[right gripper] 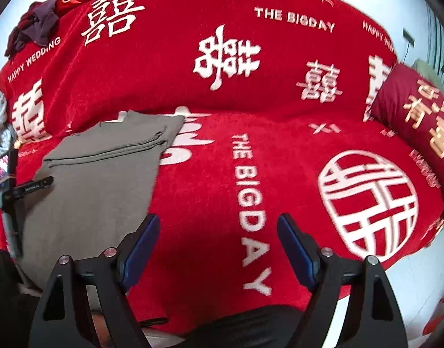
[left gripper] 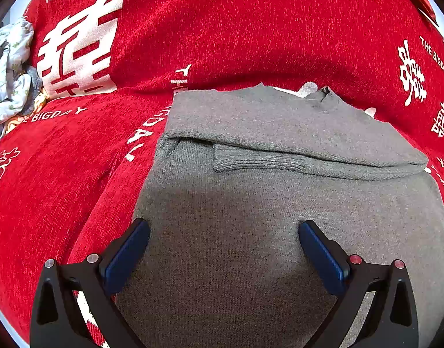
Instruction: Fold small clothes
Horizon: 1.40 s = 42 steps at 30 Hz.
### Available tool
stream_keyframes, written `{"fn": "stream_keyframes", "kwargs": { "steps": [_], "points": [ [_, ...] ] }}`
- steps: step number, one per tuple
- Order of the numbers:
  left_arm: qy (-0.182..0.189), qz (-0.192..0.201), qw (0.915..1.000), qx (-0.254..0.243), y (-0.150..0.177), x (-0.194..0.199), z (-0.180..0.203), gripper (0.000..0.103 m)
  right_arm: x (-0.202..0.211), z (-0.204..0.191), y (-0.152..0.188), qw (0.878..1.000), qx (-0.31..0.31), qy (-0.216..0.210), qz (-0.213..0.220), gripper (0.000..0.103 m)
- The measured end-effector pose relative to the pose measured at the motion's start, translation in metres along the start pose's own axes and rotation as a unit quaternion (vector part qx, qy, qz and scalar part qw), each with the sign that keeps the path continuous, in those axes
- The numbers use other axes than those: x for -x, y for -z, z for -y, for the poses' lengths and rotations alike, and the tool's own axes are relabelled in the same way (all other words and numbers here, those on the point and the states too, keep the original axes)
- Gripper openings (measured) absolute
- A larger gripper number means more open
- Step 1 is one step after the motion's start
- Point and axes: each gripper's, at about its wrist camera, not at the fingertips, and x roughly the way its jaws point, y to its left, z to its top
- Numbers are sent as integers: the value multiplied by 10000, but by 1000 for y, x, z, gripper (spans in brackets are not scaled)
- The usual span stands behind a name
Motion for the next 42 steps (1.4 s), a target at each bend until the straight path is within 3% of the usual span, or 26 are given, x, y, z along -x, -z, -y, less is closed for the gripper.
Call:
{"fn": "stream_keyframes", "kwargs": {
  "steps": [6, 10, 16, 30, 35, 37, 39, 42],
  "points": [
    [3, -2, 10000, -3, 0, 0, 0, 103, 2, -22, 7, 9995, 262, -121, -136, 85],
    [-1, -1, 10000, -4, 0, 0, 0, 103, 3, -29, 15, 9980, 608, 87, -130, 85],
    [2, -1, 10000, -2, 0, 0, 0, 103, -3, -16, 15, 9991, 353, 93, -193, 85],
    [3, -3, 10000, -5, 0, 0, 0, 103, -13, -28, 21, 9960, 797, 64, -390, 85],
    [4, -3, 10000, -4, 1, 0, 1, 103, -15, -46, 19, 9875, 1458, 569, -161, 85],
    [5, -3, 10000, -6, 0, 0, 0, 103, -15, -54, 21, 9856, 1654, 280, -229, 85],
    [5, -4, 10000, -7, 0, 0, 0, 103, -23, -61, 26, 9811, 1589, -790, -769, 85],
    [6, -4, 10000, -8, 0, 0, 0, 103, -40, -67, 39, 9702, 1308, -1521, -1361, 85]
  ]
}}
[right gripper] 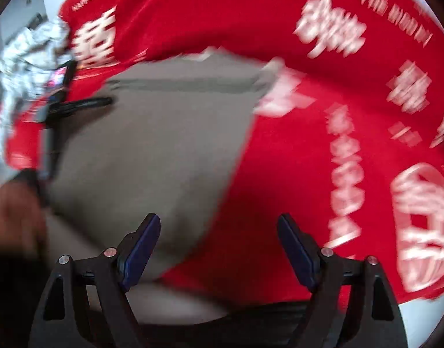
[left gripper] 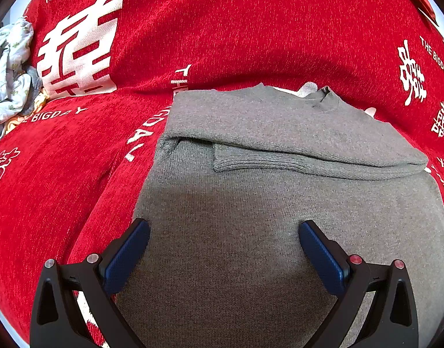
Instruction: Fold small clothes
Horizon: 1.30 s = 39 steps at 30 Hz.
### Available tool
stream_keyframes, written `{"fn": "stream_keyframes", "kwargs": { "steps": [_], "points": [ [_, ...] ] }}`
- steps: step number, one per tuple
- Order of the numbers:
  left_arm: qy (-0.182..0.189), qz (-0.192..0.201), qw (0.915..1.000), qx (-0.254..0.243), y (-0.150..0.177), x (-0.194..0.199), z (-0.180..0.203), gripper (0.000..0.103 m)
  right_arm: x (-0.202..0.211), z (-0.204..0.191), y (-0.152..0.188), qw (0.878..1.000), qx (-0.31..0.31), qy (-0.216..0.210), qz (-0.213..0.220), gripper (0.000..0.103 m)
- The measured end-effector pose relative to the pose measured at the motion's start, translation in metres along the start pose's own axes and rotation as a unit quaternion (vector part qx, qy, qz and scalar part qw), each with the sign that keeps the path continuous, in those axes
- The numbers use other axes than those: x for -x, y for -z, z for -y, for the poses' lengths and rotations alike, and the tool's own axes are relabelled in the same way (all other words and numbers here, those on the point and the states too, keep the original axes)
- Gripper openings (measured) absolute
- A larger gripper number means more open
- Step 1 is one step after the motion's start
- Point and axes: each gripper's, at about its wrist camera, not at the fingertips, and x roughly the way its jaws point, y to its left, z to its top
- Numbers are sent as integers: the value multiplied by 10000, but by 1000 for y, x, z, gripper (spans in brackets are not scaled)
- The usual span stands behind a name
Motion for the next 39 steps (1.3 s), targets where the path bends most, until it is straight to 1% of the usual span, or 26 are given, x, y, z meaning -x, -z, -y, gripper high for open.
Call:
{"fn": "stream_keyframes", "kwargs": {
  "steps": [2, 4, 7, 9, 11, 14, 16, 18, 19, 20, 21, 22, 23, 24, 25, 27, 29, 30, 31, 32, 33, 34, 35, 37, 38, 39],
  "points": [
    [1, 0, 10000, 0, 0, 0, 0, 103, -19, -6, 6, 9991, -85, -252, -321, 85],
    [1, 1, 10000, 0, 0, 0, 0, 103, -30, -13, 9, 9975, -53, -384, -597, 85],
    [-36, 24, 10000, 1, 1, 0, 1, 103, -33, -21, 9, 9967, 93, -443, -670, 85],
    [0, 21, 10000, 24, -1, 0, 1, 103, -39, -20, 8, 9951, -14, -574, -803, 85],
    [-30, -18, 10000, 16, -3, 1, 3, 103, -52, -19, 10, 9915, -216, -662, -1100, 85],
    [11, -43, 10000, 53, -2, 2, 1, 103, -61, -22, 11, 9884, -368, -732, -1277, 85],
    [24, -372, 9993, -5, -3, 5, 0, 103, -64, -21, 10, 9878, -508, -715, -1287, 86],
    [85, -852, 9961, -211, -8, 5, 2, 103, -65, -22, 9, 9872, -683, -710, -1251, 88],
    [172, -1129, 9933, -167, -10, 2, 0, 103, -64, -24, 9, 9876, -685, -653, -1252, 88],
    [234, -1253, 9915, -242, -12, 1, -1, 103, -63, -26, 9, 9881, -624, -618, -1263, 88],
    [306, -1542, 9865, -453, -16, 1, 0, 103, -63, -29, 9, 9879, -579, -658, -1282, 87],
    [327, -1626, 9852, -431, -16, 7, -4, 103, -63, -35, 11, 9856, -537, -857, -1356, 86],
    [248, -1564, 9869, -306, -15, 18, -9, 103, -65, -39, 13, 9830, -541, -1028, -1424, 84],
    [254, -1354, 9904, -104, -11, 39, -19, 103, -69, -44, 16, 9808, -527, -1136, -1496, 84],
    [390, -1202, 9920, 27, -7, 58, -28, 103, -73, -47, 18, 9793, -483, -1159, -1590, 83],
    [494, -1149, 9917, 302, 8, 87, -48, 103, -81, -48, 19, 9764, -452, -1139, -1779, 81],
    [549, -1374, 9868, 656, 31, 104, -69, 103, -84, -47, 17, 9744, -583, -1240, -1785, 80],
    [600, -1574, 9827, 769, 46, 110, -78, 103, -84, -45, 16, 9732, -642, -1323, -1766, 79],
    [617, -1725, 9796, 826, 58, 114, -83, 103, -84, -40, 18, 9719, -730, -1433, -1720, 70],
    [636, -1817, 9772, 897, 66, 118, -87, 103, -85, -38, 18, 9706, -805, -1506, -1694, 53],
    [677, -1937, 9728, 1078, 77, 120, -91, 103, -87, -37, 19, 9688, -863, -1561, -1723, 45],
    [752, -2080, 9673, 1241, 84, 121, -92, 103, -89, -36, 19, 9677, -901, -1582, -1742, 41],
    [894, -2292, 9594, 1378, 91, 117, -90, 103, -90, -35, 20, 9663, -960, -1619, -1756, 41],
    [1217, -2929, 9380, 1400, 105, 100, -74, 103, -90, -36, 20, 9647, -985, -1702, -1749, 41],
    [1241, -3106, 9324, 1372, 110, 92, -67, 103, -90, -38, 20, 9625, -993, -1850, -1721, 41],
    [1193, -3205, 9302, 1331, 113, 87, -61, 103, -91, -39, 20, 9610, -998, -1931, -1708, 41]
  ]
}}
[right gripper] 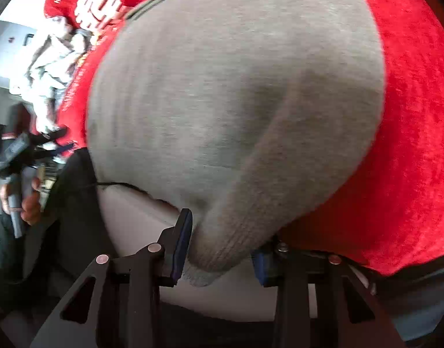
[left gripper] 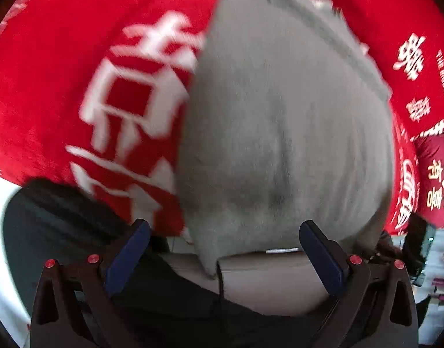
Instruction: Fold small clothes
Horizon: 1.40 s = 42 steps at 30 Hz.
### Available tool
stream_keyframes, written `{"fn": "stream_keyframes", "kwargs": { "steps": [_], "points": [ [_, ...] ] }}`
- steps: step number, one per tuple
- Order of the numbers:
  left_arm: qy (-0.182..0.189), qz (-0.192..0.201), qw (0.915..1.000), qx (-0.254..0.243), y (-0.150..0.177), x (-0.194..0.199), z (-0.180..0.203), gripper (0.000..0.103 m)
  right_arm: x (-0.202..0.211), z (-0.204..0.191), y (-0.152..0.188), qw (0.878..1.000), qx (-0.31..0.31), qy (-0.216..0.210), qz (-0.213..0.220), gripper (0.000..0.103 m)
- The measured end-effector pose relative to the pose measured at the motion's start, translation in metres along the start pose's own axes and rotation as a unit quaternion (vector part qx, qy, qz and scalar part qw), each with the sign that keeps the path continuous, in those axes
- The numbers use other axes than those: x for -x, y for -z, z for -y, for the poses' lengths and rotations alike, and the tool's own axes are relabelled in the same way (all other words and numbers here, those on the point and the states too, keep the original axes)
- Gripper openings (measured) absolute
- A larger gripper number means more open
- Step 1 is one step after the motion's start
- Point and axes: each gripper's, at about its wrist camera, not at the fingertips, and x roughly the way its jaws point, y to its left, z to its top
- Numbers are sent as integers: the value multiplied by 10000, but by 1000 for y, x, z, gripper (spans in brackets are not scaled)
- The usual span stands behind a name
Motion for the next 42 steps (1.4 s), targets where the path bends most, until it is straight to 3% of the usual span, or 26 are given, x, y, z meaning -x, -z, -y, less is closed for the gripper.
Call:
{"fn": "stream_keyframes", "kwargs": {
  "steps": [3, 4, 5, 7, 9, 10, 13, 14, 17, 24, 25, 33, 42],
  "points": [
    [-27, -519, 9986, -135, -1, -24, 15, 103, -6, -3, 0, 10000, -10, -46, 4, 41],
    [65, -664, 9977, -116, -1, -30, 17, 103, -6, -4, 1, 10000, 24, -72, 46, 36],
    [135, -784, 9968, -85, -1, -36, 19, 103, -5, -7, 1, 9999, 79, -95, 119, 18],
    [142, -995, 9949, -98, 2, -45, 27, 103, 1, -12, -1, 9992, 164, -254, 275, 13],
    [-27, -980, 9950, -211, 4, -46, 34, 85, 7, -16, -1, 9981, 240, -365, 440, 13],
    [-110, -1016, 9945, -210, 6, -46, 36, 65, 10, -16, 0, 9978, 259, -394, 475, 13],
    [-204, -941, 9954, -29, 12, -41, 32, 32, 18, -16, 2, 9961, 282, -556, 626, 12],
    [-185, -890, 9958, 70, 13, -38, 29, 23, 22, -13, 3, 9955, 290, -610, 672, 12],
    [219, -575, 9977, 290, 19, -20, 21, 13, 27, -16, 1, 9933, 319, -761, 808, 12],
    [638, 411, 9970, -147, 27, 15, 34, 12, 40, -24, -1, 9885, 516, -974, 1036, 12],
    [661, 467, 9965, -190, 28, 16, 36, 8, 43, -24, -1, 9877, 535, -993, 1082, 12],
    [774, 785, 9938, -172, 15, 25, 25, 8, 61, -25, -1, 9841, 640, -908, 1387, 11],
    [1106, 1362, 9839, -327, 5, 60, 27, 7, 98, -47, -12, 9733, 1224, -373, 1903, 11]
  ]
}}
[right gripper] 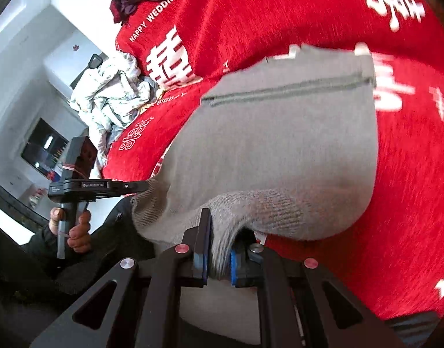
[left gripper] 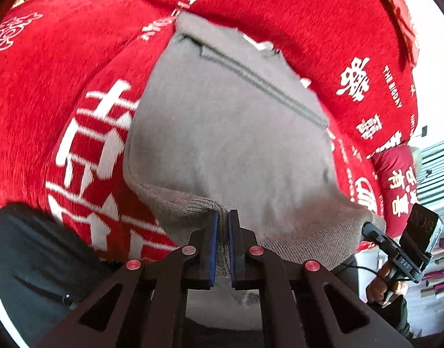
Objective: Fold small clothes
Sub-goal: 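Lay the held hem onto the collar with both tools and release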
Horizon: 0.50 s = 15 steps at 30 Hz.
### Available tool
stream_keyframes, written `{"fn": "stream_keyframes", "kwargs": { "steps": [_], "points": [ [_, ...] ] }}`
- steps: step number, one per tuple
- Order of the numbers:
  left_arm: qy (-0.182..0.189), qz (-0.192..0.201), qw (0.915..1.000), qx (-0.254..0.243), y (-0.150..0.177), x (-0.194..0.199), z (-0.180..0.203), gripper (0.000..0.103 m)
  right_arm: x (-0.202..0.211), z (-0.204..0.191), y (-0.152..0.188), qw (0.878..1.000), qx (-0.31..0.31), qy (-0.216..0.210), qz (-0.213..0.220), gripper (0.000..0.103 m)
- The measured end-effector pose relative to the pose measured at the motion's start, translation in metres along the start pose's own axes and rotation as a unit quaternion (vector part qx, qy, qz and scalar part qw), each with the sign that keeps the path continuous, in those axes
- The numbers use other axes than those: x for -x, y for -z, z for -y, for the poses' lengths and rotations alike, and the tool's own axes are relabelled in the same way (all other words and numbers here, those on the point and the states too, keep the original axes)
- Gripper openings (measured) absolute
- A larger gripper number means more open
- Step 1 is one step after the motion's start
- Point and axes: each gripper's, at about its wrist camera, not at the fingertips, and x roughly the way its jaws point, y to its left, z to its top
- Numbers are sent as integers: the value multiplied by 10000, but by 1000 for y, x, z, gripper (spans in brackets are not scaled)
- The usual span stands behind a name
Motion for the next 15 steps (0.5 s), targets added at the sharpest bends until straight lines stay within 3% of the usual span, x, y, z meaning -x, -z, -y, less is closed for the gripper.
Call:
{"fn": "stream_keyframes", "kwargs": {
  "steps": [8, 15],
  "points": [
    [127, 532, 9985, -5, -33, 24, 9, 7, 12, -5, -32, 9967, 336, 679, 294, 11],
    [117, 625, 9978, 172, -86, -3, 14, 7, -3, 11, -66, 9920, 169, 1206, 329, 11]
  ]
}}
